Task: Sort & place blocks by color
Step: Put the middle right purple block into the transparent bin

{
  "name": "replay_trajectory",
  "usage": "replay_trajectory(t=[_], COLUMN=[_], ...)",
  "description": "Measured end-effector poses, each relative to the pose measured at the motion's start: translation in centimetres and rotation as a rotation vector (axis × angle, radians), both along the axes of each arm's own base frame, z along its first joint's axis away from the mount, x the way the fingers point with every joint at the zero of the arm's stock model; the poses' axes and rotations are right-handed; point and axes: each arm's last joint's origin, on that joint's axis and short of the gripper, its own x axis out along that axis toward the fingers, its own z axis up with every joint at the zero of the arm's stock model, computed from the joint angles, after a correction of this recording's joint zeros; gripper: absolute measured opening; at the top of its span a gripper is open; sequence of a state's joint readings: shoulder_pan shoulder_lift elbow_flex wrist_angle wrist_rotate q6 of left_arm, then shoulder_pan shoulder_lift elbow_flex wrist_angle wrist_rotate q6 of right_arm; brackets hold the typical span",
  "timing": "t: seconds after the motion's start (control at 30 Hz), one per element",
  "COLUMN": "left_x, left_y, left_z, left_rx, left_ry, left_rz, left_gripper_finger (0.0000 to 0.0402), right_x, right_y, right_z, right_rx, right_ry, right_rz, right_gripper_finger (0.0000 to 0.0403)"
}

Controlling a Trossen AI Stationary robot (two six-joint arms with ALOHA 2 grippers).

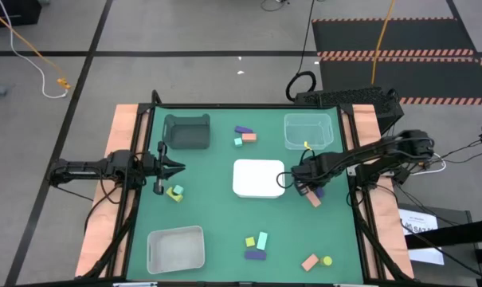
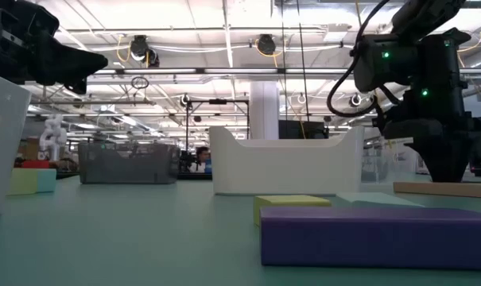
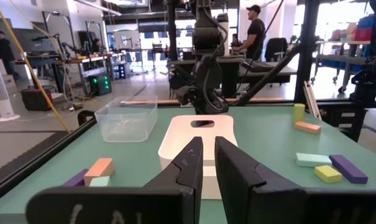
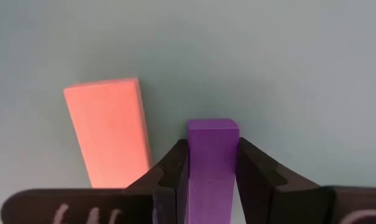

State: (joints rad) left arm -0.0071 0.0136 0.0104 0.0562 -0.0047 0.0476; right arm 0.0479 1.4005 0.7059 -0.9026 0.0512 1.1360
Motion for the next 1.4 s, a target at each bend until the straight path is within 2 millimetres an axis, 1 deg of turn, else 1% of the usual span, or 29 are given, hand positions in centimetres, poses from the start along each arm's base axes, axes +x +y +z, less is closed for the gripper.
replay_trajectory(t=[0.27,0.37,0.47,0.6,0.8,0.97,1.1,1.23,1.4], left_x=[0.0,0.0,0.0,0.0,0.0,0.0,0.0,0.0,0.0], left_y=[0.0,0.0,0.0,0.0,0.0,0.0,0.0,0.0,0.0], left_z=[0.0,0.0,0.0,0.0,0.0,0.0,0.0,0.0,0.0], left_rx=[0.0,0.0,0.0,0.0,0.0,0.0,0.0,0.0,0.0], left_ry=[0.001,0.001,0.001,0.001,0.0,0.001,0.001,0.0,0.0], left_rz=[0.0,-0.001,-0.001,-0.001,0.0,0.0,0.0,0.0,0.0], left_gripper_finger=[0.0047,0.0047,0.0047,0.0047,0.0047,0.0047,0.0047,0.0047,0.0047], right_x=[-0.5,-0.5,-0.3,1.0,4.0,6.1,7.4,8.2,8.6], right_y=[-0.1,-0.2,-0.4,-0.4,-0.3,-0.2,-0.1,0.3,0.5], right_z=[1.8,2.8,3.8,5.4,7.7,9.7,11.0,11.7,11.9], right_rx=[-0.026,-0.066,-0.112,-0.164,-0.268,-0.397,-0.49,-0.509,-0.532], right_ry=[-0.125,-0.211,-0.337,-0.567,-0.924,-1.181,-1.354,-1.497,-1.556], right_rz=[0.002,0.005,0.03,0.108,0.269,0.397,0.516,0.632,0.72], right_gripper_finger=[0.0083,0.0083,0.0083,0.0083,0.0083,0.0086,0.0087,0.0088,0.0089])
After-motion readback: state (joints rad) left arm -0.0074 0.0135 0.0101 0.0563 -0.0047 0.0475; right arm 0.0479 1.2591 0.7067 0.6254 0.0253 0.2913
